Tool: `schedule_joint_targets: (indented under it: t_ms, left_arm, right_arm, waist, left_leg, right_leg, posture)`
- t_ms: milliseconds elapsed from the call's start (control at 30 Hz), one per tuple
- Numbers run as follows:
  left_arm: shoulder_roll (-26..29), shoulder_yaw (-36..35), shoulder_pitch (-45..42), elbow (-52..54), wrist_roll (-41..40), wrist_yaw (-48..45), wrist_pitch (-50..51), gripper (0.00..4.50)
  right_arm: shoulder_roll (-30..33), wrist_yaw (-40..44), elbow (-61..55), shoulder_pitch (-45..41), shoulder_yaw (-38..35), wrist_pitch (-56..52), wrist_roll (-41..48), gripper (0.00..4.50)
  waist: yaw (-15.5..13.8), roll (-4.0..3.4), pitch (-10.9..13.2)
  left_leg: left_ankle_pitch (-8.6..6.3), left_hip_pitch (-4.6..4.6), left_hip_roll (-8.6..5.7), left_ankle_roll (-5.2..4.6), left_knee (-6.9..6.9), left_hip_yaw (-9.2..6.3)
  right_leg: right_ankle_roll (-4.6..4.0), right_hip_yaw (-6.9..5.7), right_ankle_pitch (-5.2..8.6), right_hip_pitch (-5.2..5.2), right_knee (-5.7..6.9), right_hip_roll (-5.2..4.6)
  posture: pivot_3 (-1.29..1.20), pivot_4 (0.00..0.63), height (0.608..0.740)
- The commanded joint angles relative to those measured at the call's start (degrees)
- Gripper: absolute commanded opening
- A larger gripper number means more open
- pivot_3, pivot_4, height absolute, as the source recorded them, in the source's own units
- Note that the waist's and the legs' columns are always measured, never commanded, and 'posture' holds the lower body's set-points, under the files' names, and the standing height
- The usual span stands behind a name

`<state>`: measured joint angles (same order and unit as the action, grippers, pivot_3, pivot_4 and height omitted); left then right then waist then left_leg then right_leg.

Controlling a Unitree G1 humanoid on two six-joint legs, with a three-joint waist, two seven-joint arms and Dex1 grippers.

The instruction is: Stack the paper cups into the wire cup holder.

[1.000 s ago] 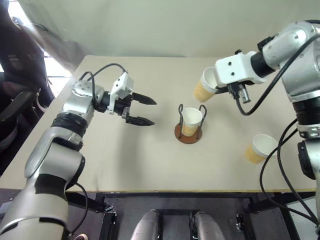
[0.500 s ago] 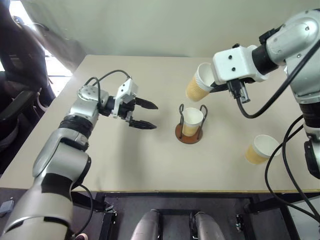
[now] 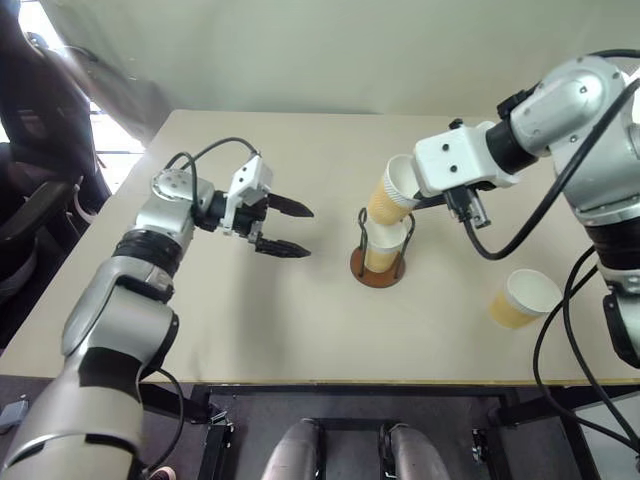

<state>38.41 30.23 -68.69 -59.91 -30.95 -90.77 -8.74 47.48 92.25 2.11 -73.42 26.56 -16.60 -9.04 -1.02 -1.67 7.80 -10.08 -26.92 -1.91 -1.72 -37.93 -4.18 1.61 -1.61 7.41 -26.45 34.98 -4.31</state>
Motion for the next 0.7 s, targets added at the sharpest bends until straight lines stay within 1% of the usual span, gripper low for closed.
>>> schedule_joint_targets:
  t_ms: [33,333,700]
  left_arm:
    - [1.4,-1.4,-0.4,2.3,-1.0,-1.7,0.2,4.50]
    - [2.5,-1.6,0.2,2.6,-1.3,-1.7,0.4,4.50]
    - [1.9,-2.1,0.2,0.8,-0.4,-1.7,-0.6,4.50]
  right_arm:
    - [-0.3,0.2,-0.7,-0.6,-0.1,1.2,0.6,0.04]
    - [-1.2,0.2,1.3,-0.7,0.9,4.8,-0.2,0.04]
    - [1.7,0.2,1.4,-1.4,2.4,6.2,1.4,0.04]
  waist:
    - [0.0,0.00,0.0]
    - [0.0,0.00,0.0]
    - [0.0,0.00,0.0]
  left_leg:
    - [0.00,0.00,0.00,0.00,0.00,0.00]
    - [0.01,0.00,0.00,-0.01,-0.01,0.00]
    - [0.01,0.00,0.00,-0.01,-0.01,0.00]
  right_leg:
    - [0.00,0.00,0.00,0.00,0.00,0.00]
    - [-0.01,0.00,-0.01,0.01,0.01,0.00]
    - [-0.01,0.00,-0.01,0.00,0.01,0.00]
  posture:
    - [0.00,0.150,0.740]
    - [0.00,0.150,0.740]
    - [0.00,0.150,0.740]
